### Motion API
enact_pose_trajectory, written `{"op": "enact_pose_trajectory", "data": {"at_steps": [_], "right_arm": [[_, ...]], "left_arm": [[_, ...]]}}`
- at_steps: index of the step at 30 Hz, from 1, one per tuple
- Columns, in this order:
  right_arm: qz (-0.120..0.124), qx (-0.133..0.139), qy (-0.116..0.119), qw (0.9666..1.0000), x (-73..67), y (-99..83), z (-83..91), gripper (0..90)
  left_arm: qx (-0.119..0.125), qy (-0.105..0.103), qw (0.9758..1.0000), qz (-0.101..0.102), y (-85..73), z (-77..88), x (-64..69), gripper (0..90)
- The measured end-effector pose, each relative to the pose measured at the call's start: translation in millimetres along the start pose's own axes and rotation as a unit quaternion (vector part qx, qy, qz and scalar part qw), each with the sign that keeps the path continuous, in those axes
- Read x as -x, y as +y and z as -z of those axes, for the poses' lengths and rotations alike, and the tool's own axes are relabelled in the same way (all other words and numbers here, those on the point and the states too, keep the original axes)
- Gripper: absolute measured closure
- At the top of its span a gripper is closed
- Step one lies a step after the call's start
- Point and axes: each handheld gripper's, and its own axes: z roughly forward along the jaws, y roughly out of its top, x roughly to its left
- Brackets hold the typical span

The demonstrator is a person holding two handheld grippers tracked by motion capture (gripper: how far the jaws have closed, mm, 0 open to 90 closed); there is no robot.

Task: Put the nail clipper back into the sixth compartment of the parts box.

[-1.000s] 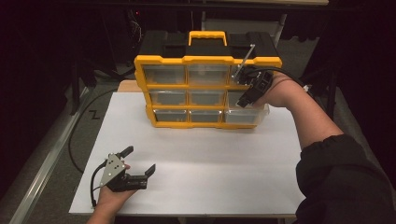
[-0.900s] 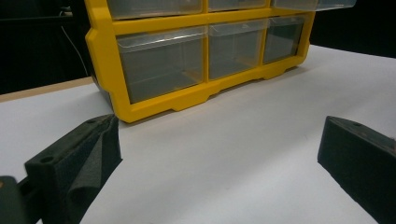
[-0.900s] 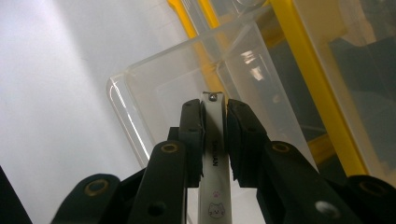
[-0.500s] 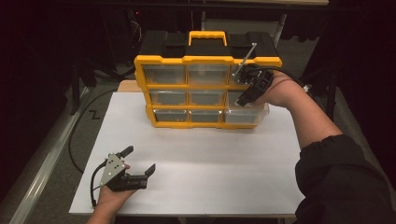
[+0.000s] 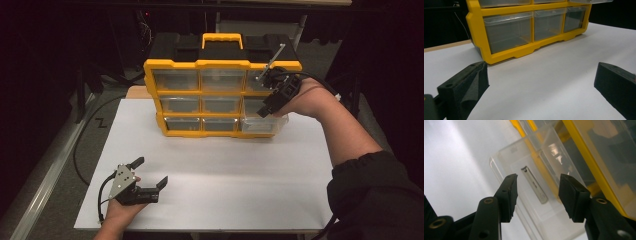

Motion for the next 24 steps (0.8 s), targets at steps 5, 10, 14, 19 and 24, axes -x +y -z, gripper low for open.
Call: {"op": "enact_pose_trajectory", "data": {"at_steps": [5, 10, 14, 19, 24], "right_arm": [[-0.008, 0.009, 0.001, 0.9999, -2.9, -11.0, 12.0, 49.9], [-0.018, 0.007, 0.002, 0.9998, -6.2, -24.3, 21.6, 48.3], [-0.027, 0.009, 0.004, 0.9996, -8.2, -34.9, 25.6, 46.6], [-0.036, 0.003, 0.003, 0.9994, -8.9, -45.1, 25.5, 43.6], [-0.04, -0.002, 0.001, 0.9992, -11.1, -54.2, 21.9, 41.0]], "left_arm": [[-0.002, 0.0, 1.0, -0.002, 0.0, -0.2, 0.8, 0.3], [-0.001, 0.0, 1.0, 0.0, 0.1, -0.3, 1.9, 0.3], [-0.004, -0.002, 1.0, -0.002, -0.2, -1.3, 2.5, 0.3], [-0.005, -0.003, 1.0, -0.003, -0.3, -1.9, 3.1, 0.3], [-0.003, -0.002, 1.0, 0.0, -0.5, -2.6, 2.3, 0.3]]}}
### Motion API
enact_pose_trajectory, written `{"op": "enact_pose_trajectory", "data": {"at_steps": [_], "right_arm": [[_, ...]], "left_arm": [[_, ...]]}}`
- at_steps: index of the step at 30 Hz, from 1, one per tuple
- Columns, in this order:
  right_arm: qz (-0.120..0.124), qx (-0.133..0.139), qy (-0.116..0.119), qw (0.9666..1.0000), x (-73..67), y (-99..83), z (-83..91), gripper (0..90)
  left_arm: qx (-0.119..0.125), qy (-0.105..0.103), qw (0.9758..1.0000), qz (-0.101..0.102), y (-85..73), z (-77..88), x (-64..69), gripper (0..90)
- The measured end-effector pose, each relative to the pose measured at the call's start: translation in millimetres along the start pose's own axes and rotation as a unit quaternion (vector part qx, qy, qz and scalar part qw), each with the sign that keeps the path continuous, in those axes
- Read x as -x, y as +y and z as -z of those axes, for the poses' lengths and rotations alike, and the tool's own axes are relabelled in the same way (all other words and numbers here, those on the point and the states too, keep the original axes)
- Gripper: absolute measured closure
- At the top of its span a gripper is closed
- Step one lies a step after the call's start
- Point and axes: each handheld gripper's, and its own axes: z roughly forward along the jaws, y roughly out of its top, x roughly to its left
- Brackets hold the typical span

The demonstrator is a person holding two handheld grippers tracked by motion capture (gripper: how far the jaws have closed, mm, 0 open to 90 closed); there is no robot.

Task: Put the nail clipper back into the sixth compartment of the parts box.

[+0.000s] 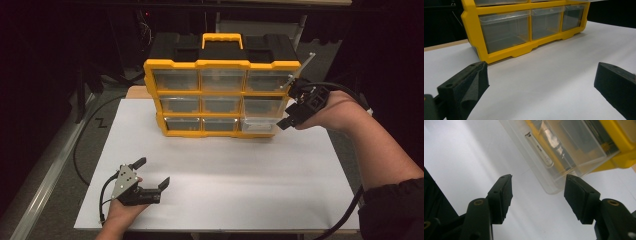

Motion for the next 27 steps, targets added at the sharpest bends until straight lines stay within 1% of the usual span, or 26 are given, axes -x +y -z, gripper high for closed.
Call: {"op": "enact_pose_trajectory", "data": {"at_steps": [6, 9, 10, 11, 12, 20, 23, 27], "right_arm": [[-0.007, -0.003, -0.005, 1.0, -4.4, -10.5, -5.6, 36.3], [-0.009, -0.008, -0.003, 0.9999, -7.4, -15.7, -10.0, 33.4], [-0.009, -0.007, -0.007, 0.9999, -8.6, -17.3, -11.0, 32.4], [-0.013, -0.007, -0.008, 0.9999, -9.6, -18.8, -11.5, 32.2], [-0.011, -0.008, -0.006, 0.9999, -10.1, -20.4, -12.2, 32.1], [-0.013, -0.015, -0.013, 0.9997, -16.8, -33.3, -14.8, 28.3], [-0.012, -0.02, -0.012, 0.9996, -20.3, -38.5, -20.1, 26.7], [-0.013, -0.026, -0.008, 0.9995, -25.4, -44.4, -31.4, 24.0]], "left_arm": [[0.0, -0.001, 1.0, -0.001, 0.1, 0.6, -0.4, 0.3], [0.001, 0.0, 1.0, 0.001, 0.1, 0.6, -0.4, 0.3], [0.001, 0.0, 1.0, 0.001, 0.2, 0.6, -0.2, 0.3], [0.0, 0.0, 1.0, 0.0, 0.2, 0.7, -0.2, 0.3], [0.0, -0.001, 1.0, 0.001, 0.1, 0.5, 0.1, 0.3], [-0.004, -0.004, 1.0, -0.002, -0.4, -0.6, 1.0, 0.3], [-0.003, -0.004, 1.0, -0.002, -0.2, -0.5, 1.1, 0.3], [-0.002, -0.004, 1.0, -0.001, -0.1, -0.1, 1.5, 0.3]]}}
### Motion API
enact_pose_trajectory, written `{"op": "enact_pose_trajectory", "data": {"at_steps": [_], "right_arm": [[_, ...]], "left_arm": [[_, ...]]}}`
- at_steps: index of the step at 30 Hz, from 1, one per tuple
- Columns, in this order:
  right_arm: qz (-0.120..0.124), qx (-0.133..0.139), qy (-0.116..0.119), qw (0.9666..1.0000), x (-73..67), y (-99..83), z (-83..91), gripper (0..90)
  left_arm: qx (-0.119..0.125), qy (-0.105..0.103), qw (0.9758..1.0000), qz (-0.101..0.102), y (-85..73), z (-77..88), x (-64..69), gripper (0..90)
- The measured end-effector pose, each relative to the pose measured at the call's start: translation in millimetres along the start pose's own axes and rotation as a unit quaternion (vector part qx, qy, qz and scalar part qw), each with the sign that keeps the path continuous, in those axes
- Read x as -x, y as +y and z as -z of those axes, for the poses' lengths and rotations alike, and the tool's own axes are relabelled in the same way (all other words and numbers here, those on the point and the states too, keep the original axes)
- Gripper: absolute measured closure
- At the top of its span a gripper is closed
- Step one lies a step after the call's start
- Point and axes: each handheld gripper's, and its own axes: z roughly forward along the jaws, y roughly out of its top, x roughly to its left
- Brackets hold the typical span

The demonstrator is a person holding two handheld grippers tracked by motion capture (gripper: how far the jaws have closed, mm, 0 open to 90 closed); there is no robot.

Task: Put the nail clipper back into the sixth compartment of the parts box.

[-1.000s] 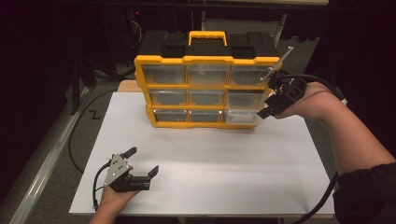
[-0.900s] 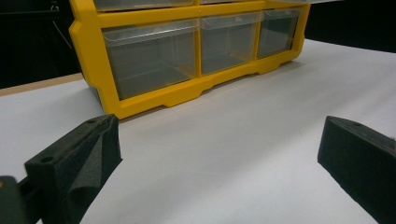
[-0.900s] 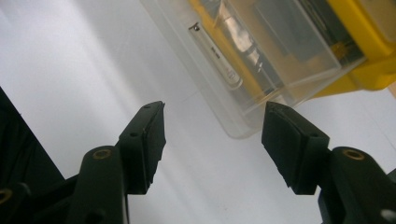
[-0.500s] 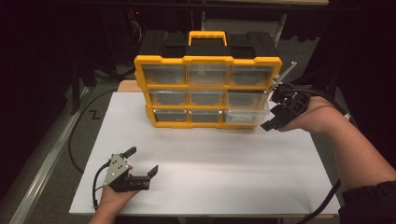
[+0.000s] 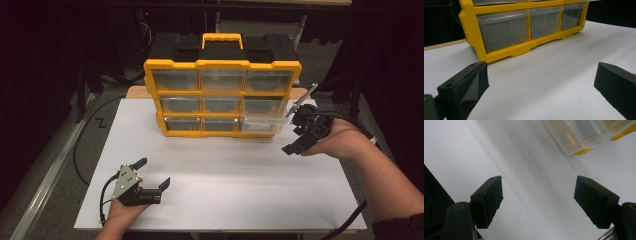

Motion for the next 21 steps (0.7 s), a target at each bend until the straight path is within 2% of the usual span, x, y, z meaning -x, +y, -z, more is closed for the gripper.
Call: {"op": "enact_pose_trajectory", "data": {"at_steps": [10, 13, 21], "right_arm": [[0.001, -0.002, 0.003, 1.0, -11.7, -4.1, -26.8, 12.8], [0.006, -0.005, 0.001, 1.0, -15.6, -4.7, -36.7, 9.1], [0.001, -0.01, 0.009, 0.9999, -23.5, -5.6, -64.2, 0.9]], "left_arm": [[-0.001, -0.001, 1.0, 0.001, 0.0, -0.2, -0.5, 0.3], [0.001, 0.0, 1.0, 0.003, 0.0, 0.0, -0.9, 0.3], [0.002, 0.003, 1.0, 0.004, 0.0, 1.9, -2.5, 0.3]]}}
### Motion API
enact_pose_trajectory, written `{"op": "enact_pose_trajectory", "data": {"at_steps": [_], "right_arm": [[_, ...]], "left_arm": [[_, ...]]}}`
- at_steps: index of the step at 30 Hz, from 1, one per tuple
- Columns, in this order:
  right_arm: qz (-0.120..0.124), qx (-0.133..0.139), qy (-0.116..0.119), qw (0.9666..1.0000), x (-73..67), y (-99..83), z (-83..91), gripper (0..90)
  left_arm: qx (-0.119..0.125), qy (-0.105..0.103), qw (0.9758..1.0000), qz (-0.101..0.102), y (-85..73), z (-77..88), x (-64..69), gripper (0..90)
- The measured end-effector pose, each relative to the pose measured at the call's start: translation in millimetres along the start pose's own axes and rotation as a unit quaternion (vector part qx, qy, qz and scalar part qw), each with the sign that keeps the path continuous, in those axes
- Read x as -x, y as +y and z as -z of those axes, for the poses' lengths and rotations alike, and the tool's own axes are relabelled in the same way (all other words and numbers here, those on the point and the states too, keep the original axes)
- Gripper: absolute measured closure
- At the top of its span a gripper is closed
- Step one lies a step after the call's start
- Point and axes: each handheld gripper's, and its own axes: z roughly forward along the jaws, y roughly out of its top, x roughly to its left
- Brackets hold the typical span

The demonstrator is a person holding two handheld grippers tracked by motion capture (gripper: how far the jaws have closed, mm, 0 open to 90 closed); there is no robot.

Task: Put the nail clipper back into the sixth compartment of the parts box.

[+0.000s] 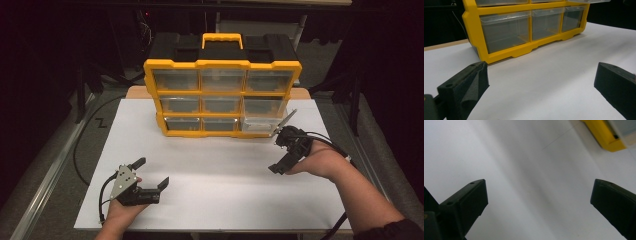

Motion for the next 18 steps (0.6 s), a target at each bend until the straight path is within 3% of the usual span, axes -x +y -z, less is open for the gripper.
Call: {"op": "enact_pose_trajectory", "data": {"at_steps": [12, 18], "right_arm": [[0.002, -0.008, 0.005, 1.0, -12.3, -5.4, -42.2, 0.7], [-0.002, -0.006, 0.006, 1.0, -15.3, -10.4, -60.8, 0.7]], "left_arm": [[-0.003, -0.002, 1.0, -0.002, -0.3, -1.1, 1.3, 0.3], [-0.019, -0.008, 0.9998, -0.004, -2.2, -3.9, 1.4, 0.3]]}}
